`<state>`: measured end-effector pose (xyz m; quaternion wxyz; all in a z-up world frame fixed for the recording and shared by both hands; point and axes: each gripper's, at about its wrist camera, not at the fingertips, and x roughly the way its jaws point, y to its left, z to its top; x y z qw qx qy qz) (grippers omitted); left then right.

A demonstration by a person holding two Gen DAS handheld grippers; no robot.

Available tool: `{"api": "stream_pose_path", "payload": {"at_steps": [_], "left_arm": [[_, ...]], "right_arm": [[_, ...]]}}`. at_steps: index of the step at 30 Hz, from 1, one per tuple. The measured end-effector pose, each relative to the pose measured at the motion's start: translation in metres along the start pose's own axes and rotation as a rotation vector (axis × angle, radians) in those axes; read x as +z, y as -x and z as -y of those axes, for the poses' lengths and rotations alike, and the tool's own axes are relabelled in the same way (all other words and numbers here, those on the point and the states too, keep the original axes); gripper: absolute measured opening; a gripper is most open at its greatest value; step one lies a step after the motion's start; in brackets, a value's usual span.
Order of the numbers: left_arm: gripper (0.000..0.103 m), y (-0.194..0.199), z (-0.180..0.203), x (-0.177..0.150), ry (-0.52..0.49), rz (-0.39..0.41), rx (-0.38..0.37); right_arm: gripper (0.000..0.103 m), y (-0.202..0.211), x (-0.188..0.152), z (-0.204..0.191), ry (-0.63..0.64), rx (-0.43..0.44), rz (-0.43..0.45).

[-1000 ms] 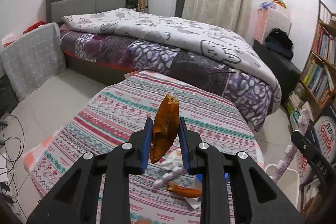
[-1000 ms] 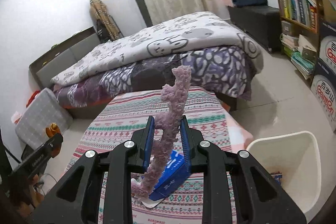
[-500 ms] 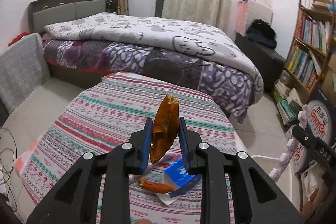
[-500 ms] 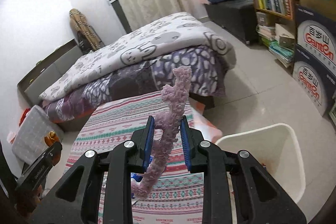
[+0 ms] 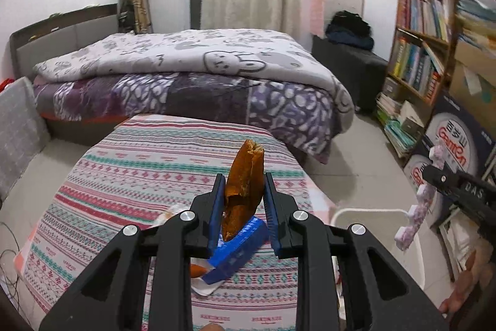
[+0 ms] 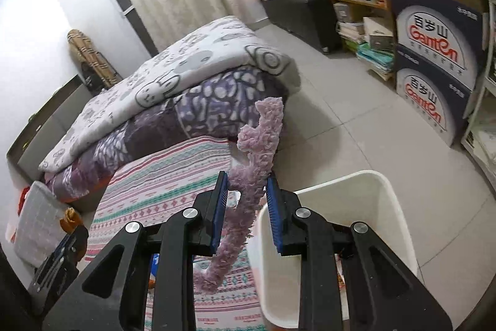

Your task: Collect trash

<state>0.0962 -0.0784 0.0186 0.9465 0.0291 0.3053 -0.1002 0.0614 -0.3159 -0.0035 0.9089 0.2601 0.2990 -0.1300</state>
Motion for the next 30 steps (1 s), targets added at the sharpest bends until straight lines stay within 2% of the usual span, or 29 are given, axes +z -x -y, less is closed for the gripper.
{"api": "stream_pose_path", "payload": {"at_steps": [9, 11, 13, 19, 23, 30], "left_arm": [[0.025, -0.009, 0.044, -0.016, -0.083, -0.046, -0.085], [0.025, -0.011, 0.053, -0.02, -0.098, -0.056, -0.104], [0.025, -0.012, 0.063, -0.023, -0.113, -0.067, -0.123], [0.025, -0.015, 0.089, -0.033, -0.162, -0.09, -0.168], [0.025, -0.018, 0.103, -0.039, -0.186, -0.106, -0.192], [0.025, -0.025, 0.121, -0.046, -0.208, -0.14, -0.24]], "right_arm": [[0.027, 0.007, 0.008, 0.037, -0.081, -0.055, 0.002], [0.037, 0.008, 0.008, 0.046, -0.102, -0.07, -0.005], [0.052, 0.01, 0.009, 0.053, -0.12, -0.086, 0.0], [0.071, 0.019, 0.012, 0.077, -0.171, -0.126, 0.029], [0.077, 0.024, 0.013, 0.093, -0.209, -0.147, 0.041], [0.081, 0.029, 0.015, 0.111, -0.236, -0.173, 0.052]]}}
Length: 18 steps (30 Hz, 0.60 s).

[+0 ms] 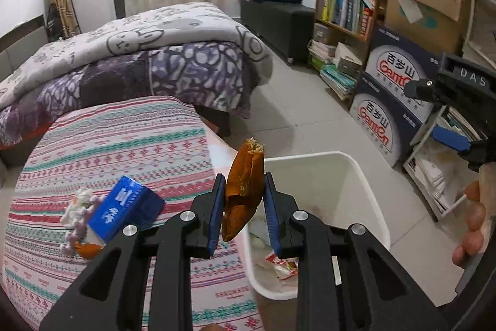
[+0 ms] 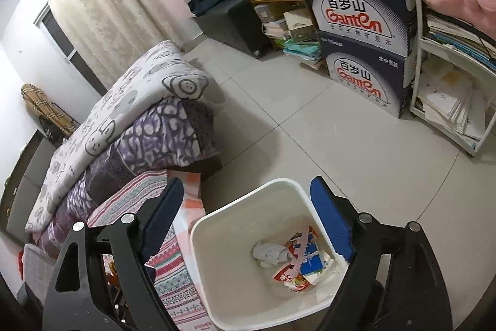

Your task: Collect trash

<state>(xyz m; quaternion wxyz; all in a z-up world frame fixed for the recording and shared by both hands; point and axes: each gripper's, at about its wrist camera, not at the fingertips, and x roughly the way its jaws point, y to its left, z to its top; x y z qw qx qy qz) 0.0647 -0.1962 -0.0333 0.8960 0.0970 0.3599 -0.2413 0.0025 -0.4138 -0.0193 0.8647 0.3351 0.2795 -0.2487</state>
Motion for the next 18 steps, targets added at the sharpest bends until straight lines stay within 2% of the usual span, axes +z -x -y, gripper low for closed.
{"api": "stream_pose_path", "payload": {"at_steps": [5, 6, 7, 8, 12, 18], "left_arm": [[0.027, -0.008, 0.013, -0.001, -0.027, -0.017, -0.051], [0.03, -0.009, 0.015, -0.001, -0.034, -0.017, -0.055], [0.048, -0.01, 0.017, -0.001, -0.039, -0.018, -0.057], [0.061, -0.01, 0.018, -0.001, -0.035, -0.015, -0.072], [0.062, -0.009, 0.021, 0.0, -0.043, -0.01, -0.076], [0.065, -0.007, 0.011, 0.001, -0.029, -0.016, -0.049]], "right_arm": [[0.085, 0.003, 0.0, 0.004, 0.009, -0.027, 0.018], [0.086, 0.003, 0.0, 0.005, 0.012, -0.03, 0.019], [0.089, 0.003, 0.0, 0.005, 0.016, -0.034, 0.019], [0.09, 0.003, 0.001, 0.005, 0.018, -0.036, 0.018], [0.095, 0.003, -0.001, 0.002, 0.035, -0.039, 0.02], [0.096, 0.013, -0.005, -0.015, 0.103, -0.079, 0.086]]}}
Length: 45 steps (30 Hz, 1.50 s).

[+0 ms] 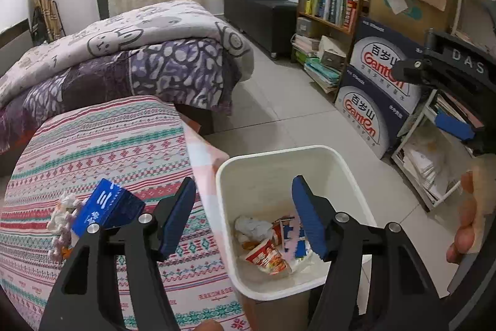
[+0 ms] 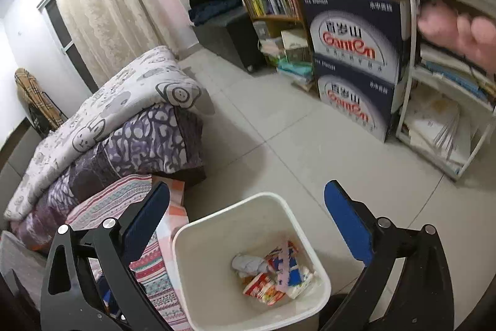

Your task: Collect trash

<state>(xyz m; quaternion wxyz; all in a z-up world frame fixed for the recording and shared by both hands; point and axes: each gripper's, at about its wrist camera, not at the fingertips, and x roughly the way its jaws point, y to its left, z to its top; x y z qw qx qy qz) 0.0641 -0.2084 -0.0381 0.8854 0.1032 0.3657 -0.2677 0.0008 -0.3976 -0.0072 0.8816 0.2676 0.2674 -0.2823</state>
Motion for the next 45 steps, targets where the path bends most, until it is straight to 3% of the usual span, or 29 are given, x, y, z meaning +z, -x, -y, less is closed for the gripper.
{"api": "stream_pose_path", "payload": {"at_steps": [10, 16, 23, 28, 32, 36, 40, 45], "left_arm": [[0.075, 0.007, -0.036, -0.003, 0.057, -0.024, 0.094], [0.082, 0.002, -0.069, -0.005, 0.054, -0.065, 0.21], [0.085, -0.036, -0.122, -0.014, 0.002, -0.245, 0.313], [0.085, -0.08, -0.169, -0.029, 0.016, -0.441, 0.323], [0.085, -0.101, -0.18, -0.034, 0.022, -0.49, 0.291], [0.084, -0.112, -0.175, -0.037, -0.007, -0.496, 0.265], [0.065, -0.108, -0.162, -0.038, -0.081, -0.433, 0.284], [0.059, -0.086, -0.178, -0.027, 0.038, -0.357, 0.241]], "right_arm": [[0.096, -0.004, -0.013, -0.03, 0.09, -0.012, -0.017], [0.096, -0.012, -0.026, -0.055, 0.142, 0.019, -0.075], [0.096, -0.024, -0.044, -0.078, 0.194, 0.054, -0.168], [0.096, -0.033, -0.056, -0.093, 0.252, 0.057, -0.214], [0.096, -0.043, -0.063, -0.1, 0.257, 0.071, -0.276], [0.096, -0.049, -0.069, -0.109, 0.274, 0.067, -0.305], [0.096, -0.053, -0.075, -0.118, 0.279, 0.085, -0.33], [0.096, -0.052, -0.081, -0.13, 0.29, 0.104, -0.337]]}}
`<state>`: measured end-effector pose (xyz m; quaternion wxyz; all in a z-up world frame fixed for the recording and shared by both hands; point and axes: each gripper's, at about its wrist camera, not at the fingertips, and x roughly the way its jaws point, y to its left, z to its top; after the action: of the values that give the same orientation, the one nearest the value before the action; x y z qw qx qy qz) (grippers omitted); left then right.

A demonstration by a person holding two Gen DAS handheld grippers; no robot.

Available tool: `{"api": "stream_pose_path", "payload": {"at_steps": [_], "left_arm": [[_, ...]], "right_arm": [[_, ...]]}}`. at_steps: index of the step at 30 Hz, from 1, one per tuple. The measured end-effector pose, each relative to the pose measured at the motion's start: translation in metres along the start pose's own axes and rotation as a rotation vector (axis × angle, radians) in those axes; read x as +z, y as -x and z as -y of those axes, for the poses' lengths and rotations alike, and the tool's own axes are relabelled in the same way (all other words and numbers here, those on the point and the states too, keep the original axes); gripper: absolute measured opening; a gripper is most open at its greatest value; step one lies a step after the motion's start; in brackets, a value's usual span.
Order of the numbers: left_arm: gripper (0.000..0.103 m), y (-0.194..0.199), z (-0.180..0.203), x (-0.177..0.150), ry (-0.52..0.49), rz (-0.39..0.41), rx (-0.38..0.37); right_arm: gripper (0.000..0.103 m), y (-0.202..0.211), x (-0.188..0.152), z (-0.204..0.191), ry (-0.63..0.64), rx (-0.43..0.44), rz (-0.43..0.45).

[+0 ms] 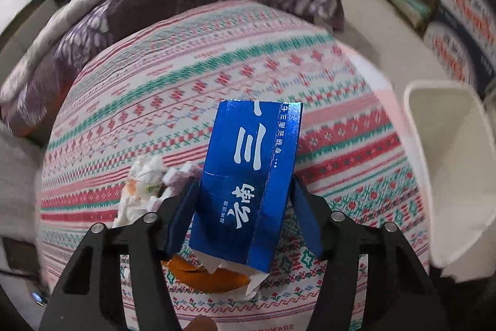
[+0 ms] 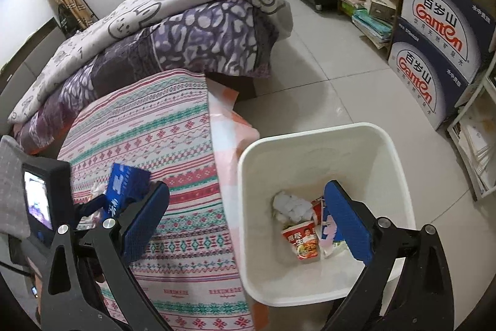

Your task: Collect trash

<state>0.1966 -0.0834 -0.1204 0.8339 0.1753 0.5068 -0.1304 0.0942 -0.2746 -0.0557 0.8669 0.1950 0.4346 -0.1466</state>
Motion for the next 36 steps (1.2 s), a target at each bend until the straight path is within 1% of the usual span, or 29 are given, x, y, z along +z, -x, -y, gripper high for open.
{"api": "stream_pose_path", "payload": {"at_steps": [1, 5, 6, 10, 11, 13, 14, 15, 16, 17, 18, 19, 20, 21, 23, 25, 27, 30, 32, 33, 36], "left_arm": [[0.058, 0.004, -0.007, 0.001, 0.041, 0.003, -0.028], [0.058, 0.025, -0.058, -0.001, 0.327, 0.022, -0.269], [0.058, 0.03, -0.071, -0.003, 0.393, 0.036, -0.31], [0.058, 0.052, -0.105, -0.013, 0.546, 0.103, -0.38], [0.058, 0.057, -0.119, -0.019, 0.615, 0.128, -0.438], [0.058, 0.062, -0.136, -0.025, 0.703, 0.144, -0.497], [0.058, 0.07, -0.146, -0.03, 0.737, 0.177, -0.482], [0.058, 0.077, -0.154, -0.03, 0.741, 0.208, -0.449], [0.058, 0.095, -0.162, -0.035, 0.752, 0.277, -0.392], [0.058, 0.108, -0.165, -0.039, 0.757, 0.323, -0.383], [0.059, 0.125, -0.171, -0.043, 0.758, 0.376, -0.392], [0.059, 0.138, -0.174, -0.044, 0.751, 0.406, -0.39], [0.059, 0.159, -0.177, -0.047, 0.73, 0.46, -0.348], [0.059, 0.17, -0.179, -0.05, 0.719, 0.492, -0.314], [0.059, 0.188, -0.184, -0.058, 0.712, 0.533, -0.27], [0.059, 0.193, -0.189, -0.064, 0.724, 0.532, -0.253], [0.059, 0.195, -0.199, -0.067, 0.739, 0.515, -0.202], [0.059, 0.198, -0.211, -0.08, 0.753, 0.496, -0.135], [0.059, 0.197, -0.222, -0.086, 0.762, 0.473, -0.099], [0.06, 0.196, -0.226, -0.092, 0.769, 0.472, -0.096], [0.06, 0.194, -0.239, -0.103, 0.788, 0.456, -0.088]], "right_arm": [[0.096, -0.001, 0.0, -0.002, 0.003, 0.004, -0.001], [0.096, -0.004, -0.002, -0.013, 0.015, 0.016, -0.011], [0.096, -0.005, -0.003, -0.016, 0.019, 0.019, -0.014], [0.096, -0.011, -0.008, -0.035, 0.053, 0.046, -0.034], [0.096, -0.012, -0.01, -0.04, 0.065, 0.053, -0.04], [0.096, -0.016, -0.015, -0.055, 0.099, 0.066, -0.054], [0.096, -0.018, -0.018, -0.062, 0.117, 0.072, -0.06], [0.096, -0.02, -0.021, -0.069, 0.135, 0.079, -0.067], [0.096, -0.023, -0.024, -0.077, 0.157, 0.089, -0.076], [0.096, -0.024, -0.027, -0.084, 0.172, 0.097, -0.082], [0.096, -0.025, -0.03, -0.09, 0.185, 0.105, -0.087], [0.096, -0.026, -0.033, -0.098, 0.201, 0.115, -0.092], [0.096, -0.027, -0.036, -0.103, 0.216, 0.125, -0.094], [0.096, -0.028, -0.039, -0.112, 0.241, 0.14, -0.094], [0.096, -0.029, -0.044, -0.125, 0.281, 0.159, -0.094], [0.096, -0.03, -0.054, -0.143, 0.327, 0.191, -0.101], [0.096, -0.033, -0.063, -0.159, 0.368, 0.228, -0.121], [0.096, -0.042, -0.084, -0.189, 0.447, 0.284, -0.168], [0.096, -0.048, -0.104, -0.211, 0.544, 0.314, -0.206], [0.096, -0.051, -0.116, -0.225, 0.616, 0.322, -0.218], [0.096, -0.055, -0.138, -0.25, 0.758, 0.326, -0.211]]}}
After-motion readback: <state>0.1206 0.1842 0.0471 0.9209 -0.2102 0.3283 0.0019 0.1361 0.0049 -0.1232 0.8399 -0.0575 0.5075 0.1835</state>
